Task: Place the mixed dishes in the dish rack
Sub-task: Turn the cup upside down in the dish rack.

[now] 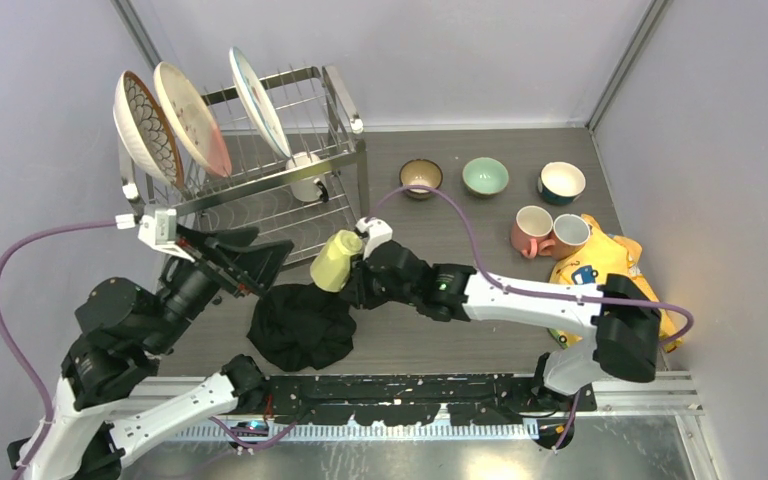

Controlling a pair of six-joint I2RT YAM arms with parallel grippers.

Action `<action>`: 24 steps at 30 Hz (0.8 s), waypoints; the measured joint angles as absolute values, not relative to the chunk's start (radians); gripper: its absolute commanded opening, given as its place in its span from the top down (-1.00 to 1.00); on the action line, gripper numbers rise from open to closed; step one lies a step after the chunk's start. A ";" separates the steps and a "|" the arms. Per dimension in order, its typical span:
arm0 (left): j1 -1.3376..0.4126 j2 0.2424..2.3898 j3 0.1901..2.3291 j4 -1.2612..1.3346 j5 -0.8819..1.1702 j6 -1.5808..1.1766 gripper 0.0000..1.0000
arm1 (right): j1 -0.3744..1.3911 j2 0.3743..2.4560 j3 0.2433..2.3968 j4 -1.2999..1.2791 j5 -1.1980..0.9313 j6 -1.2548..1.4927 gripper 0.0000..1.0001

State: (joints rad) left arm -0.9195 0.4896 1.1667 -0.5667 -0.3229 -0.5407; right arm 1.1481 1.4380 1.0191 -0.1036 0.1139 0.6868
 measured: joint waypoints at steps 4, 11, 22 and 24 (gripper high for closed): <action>-0.920 0.459 1.204 -0.610 -0.345 -0.510 -0.99 | 1.161 1.548 1.140 -0.188 0.187 0.582 0.99; -0.920 0.405 1.217 -0.635 -0.392 -0.488 -0.99 | 1.161 1.755 1.309 -0.221 0.307 0.451 0.99; -0.920 0.402 1.228 -0.664 -0.411 -0.488 -0.99 | 1.163 1.952 1.466 -0.225 0.366 0.370 0.99; -0.920 0.402 1.228 -0.664 -0.413 -0.488 -0.99 | 1.163 1.958 1.469 -0.218 0.369 0.369 0.99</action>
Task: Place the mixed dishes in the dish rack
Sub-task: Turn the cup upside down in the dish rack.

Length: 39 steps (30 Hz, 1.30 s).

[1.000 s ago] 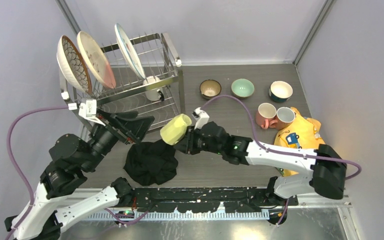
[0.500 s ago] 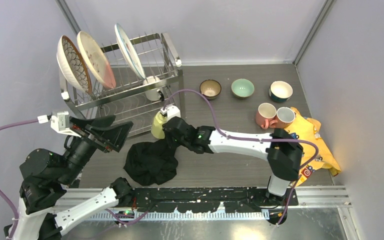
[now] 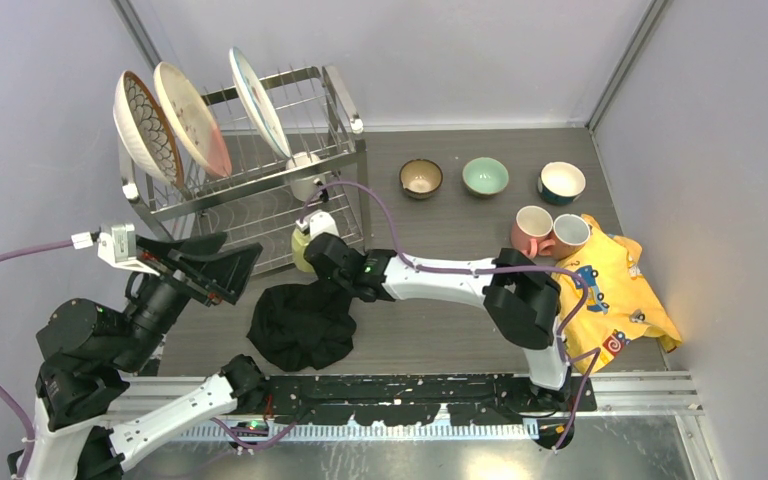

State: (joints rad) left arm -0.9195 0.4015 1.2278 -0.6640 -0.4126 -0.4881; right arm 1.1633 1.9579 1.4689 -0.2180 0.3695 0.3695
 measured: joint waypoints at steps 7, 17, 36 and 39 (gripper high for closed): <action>-0.920 0.398 1.227 -0.664 -0.421 -0.488 -0.99 | 1.163 2.014 1.547 -0.181 0.380 0.373 0.99; -0.920 0.383 1.226 -0.666 -0.430 -0.489 -0.99 | 1.164 2.096 1.609 -0.087 0.387 0.406 0.99; -0.920 0.351 1.226 -0.672 -0.453 -0.493 -0.99 | 1.161 2.313 1.823 0.052 0.475 0.443 0.99; -0.920 0.343 1.226 -0.673 -0.462 -0.493 -0.99 | 1.153 2.375 1.905 0.035 0.479 0.447 0.99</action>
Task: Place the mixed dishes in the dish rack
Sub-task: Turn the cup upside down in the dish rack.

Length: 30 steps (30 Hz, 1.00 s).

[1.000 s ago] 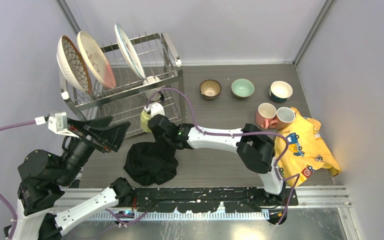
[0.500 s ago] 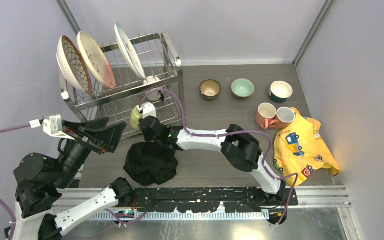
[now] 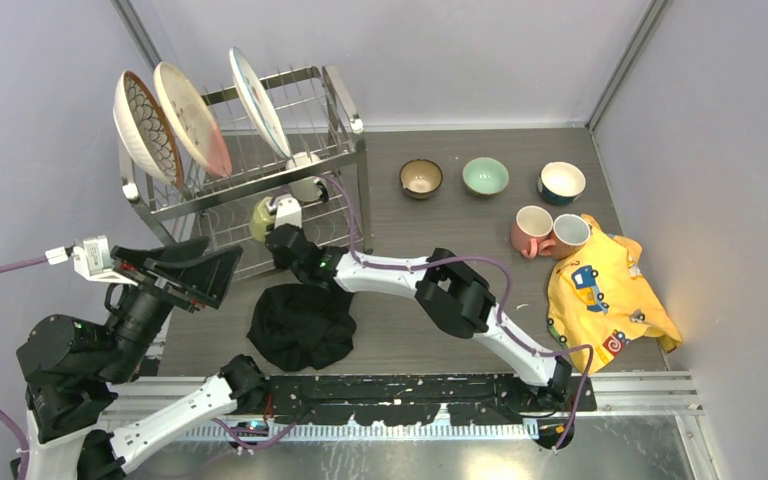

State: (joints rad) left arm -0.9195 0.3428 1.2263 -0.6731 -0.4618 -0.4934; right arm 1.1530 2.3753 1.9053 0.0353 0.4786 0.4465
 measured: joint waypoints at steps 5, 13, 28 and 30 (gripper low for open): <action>-0.920 0.317 1.219 -0.674 -0.480 -0.493 -0.99 | 1.139 2.451 2.004 0.006 0.494 0.417 0.98; -0.920 0.299 1.207 -0.673 -0.498 -0.493 -0.99 | 1.122 2.523 2.120 -0.074 0.523 0.367 0.59; -0.920 0.299 1.206 -0.673 -0.504 -0.493 -0.99 | 1.110 2.540 2.173 -0.084 0.564 0.323 0.60; -0.920 0.299 1.206 -0.673 -0.504 -0.493 -0.99 | 1.110 2.540 2.173 -0.078 0.564 0.315 0.70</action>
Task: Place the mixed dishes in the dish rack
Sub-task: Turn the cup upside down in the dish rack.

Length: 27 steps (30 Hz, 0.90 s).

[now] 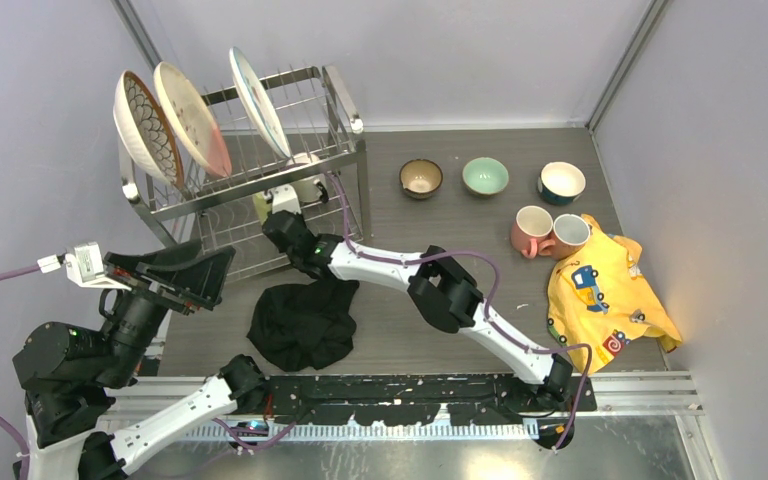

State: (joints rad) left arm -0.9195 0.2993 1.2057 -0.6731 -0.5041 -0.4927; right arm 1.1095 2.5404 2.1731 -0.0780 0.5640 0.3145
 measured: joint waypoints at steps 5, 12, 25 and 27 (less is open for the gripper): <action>-0.920 0.299 1.206 -0.673 -0.504 -0.493 -0.99 | 1.108 2.540 2.173 -0.076 0.571 0.284 0.79; -0.920 0.299 1.206 -0.673 -0.504 -0.493 -0.99 | 1.103 2.553 2.173 -0.045 0.590 0.239 0.80; -0.920 0.285 1.189 -0.673 -0.504 -0.494 -0.99 | 1.065 2.670 2.313 0.026 0.639 0.194 0.85; -0.920 0.282 1.188 -0.673 -0.505 -0.494 -0.99 | 1.055 2.678 2.328 0.024 0.640 0.202 0.85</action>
